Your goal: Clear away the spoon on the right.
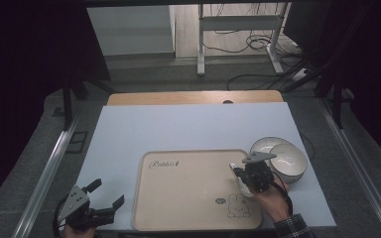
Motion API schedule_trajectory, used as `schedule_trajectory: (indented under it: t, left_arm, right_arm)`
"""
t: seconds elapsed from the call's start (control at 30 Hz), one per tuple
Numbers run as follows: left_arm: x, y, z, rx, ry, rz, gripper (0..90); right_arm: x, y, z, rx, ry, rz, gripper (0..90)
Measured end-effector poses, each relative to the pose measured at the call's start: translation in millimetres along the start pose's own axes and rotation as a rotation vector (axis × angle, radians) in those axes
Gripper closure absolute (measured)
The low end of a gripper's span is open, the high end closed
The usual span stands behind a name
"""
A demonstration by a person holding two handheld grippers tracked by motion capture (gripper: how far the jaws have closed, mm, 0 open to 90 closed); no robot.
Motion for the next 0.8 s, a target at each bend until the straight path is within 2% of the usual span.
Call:
schedule_trajectory:
  t: [0.17, 0.57, 0.8]
  left_arm:
    - [0.1, -0.3, -0.2, 0.001, -0.003, 0.001, 3.3]
    - [0.4, 0.2, 0.4, 0.004, 0.000, -0.002, 3.3]
    - [0.3, 0.1, 0.4, 0.004, 0.000, -0.001, 3.3]
  right_arm:
    - [4.5, 3.7, -6.6, -0.003, -0.051, -0.018, 89.0]
    - [12.1, 12.4, -5.9, -0.016, -0.044, -0.054, 89.1]
    - [13.8, 13.9, -0.6, 0.003, -0.042, -0.064, 89.5]
Point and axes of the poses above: each handheld gripper's, and its own axes: y roughly forward along the jaws, x roughly out of its underside, z roughly to its right, the point moved 10 cm from there along y, roughly forward along the jaws, and after that the axes turned 1 degree about -z, right-handed, at the moved point
